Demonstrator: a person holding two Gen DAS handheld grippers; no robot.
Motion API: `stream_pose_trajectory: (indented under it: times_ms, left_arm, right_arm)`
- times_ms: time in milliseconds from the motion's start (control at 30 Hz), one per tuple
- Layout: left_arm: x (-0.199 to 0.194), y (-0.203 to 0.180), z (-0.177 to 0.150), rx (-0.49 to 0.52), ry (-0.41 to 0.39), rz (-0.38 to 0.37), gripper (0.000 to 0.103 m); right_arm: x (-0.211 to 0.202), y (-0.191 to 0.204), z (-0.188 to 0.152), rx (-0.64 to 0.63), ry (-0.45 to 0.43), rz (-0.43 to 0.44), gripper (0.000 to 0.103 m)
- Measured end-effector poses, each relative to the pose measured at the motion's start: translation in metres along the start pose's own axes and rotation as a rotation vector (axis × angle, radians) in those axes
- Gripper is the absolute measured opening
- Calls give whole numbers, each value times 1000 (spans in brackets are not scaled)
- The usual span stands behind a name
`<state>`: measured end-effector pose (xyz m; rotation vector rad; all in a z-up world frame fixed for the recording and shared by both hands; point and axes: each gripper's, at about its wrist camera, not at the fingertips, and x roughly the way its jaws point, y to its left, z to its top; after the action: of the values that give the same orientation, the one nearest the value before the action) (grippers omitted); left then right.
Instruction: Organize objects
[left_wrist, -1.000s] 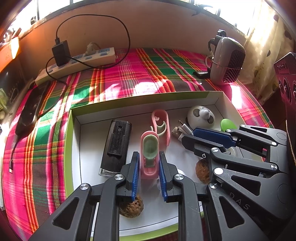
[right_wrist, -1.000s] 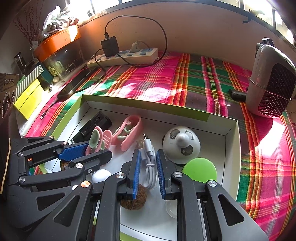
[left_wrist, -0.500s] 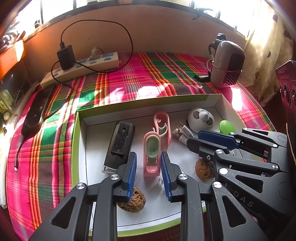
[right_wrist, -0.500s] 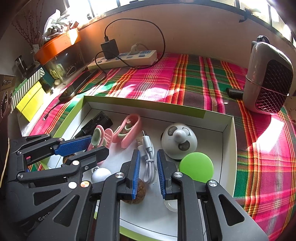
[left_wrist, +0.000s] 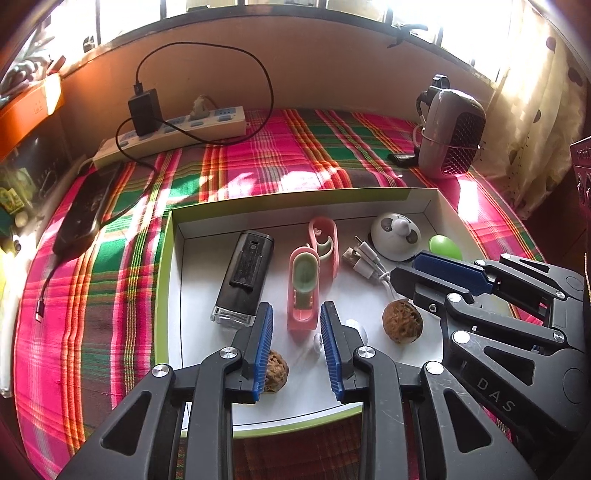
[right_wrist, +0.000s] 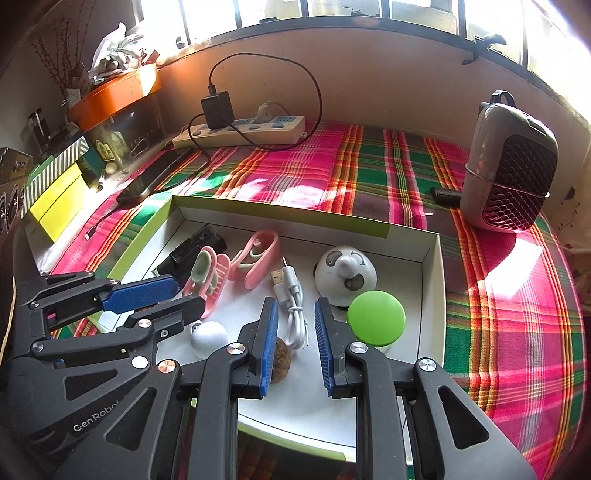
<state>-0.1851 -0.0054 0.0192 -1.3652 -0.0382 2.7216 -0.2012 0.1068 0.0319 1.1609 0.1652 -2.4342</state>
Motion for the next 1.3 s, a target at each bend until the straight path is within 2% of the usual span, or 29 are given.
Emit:
stream_pose_trajectory:
  times_ms: [133, 200, 333, 967, 1300]
  left_arm:
    - [-7, 0, -3, -6, -17, 12, 25]
    - [-12, -2, -5, 1, -36, 45, 25]
    - [-21, -3, -9, 2, -58, 58, 25]
    - [-55, -6, -37, -21, -112, 88, 25]
    - [-60, -7, -64, -36, -86, 98, 25]
  right_arm:
    - [-6, 1, -4, 7, -9, -9, 22]
    - [-9, 1, -6, 15, -17, -16, 22]
    - [-19, 4, -10, 18, -34, -39, 38]
    - [-50, 15, -36, 50, -66, -98, 38]
    - [-59, 22, -60, 54, -52, -125, 38]
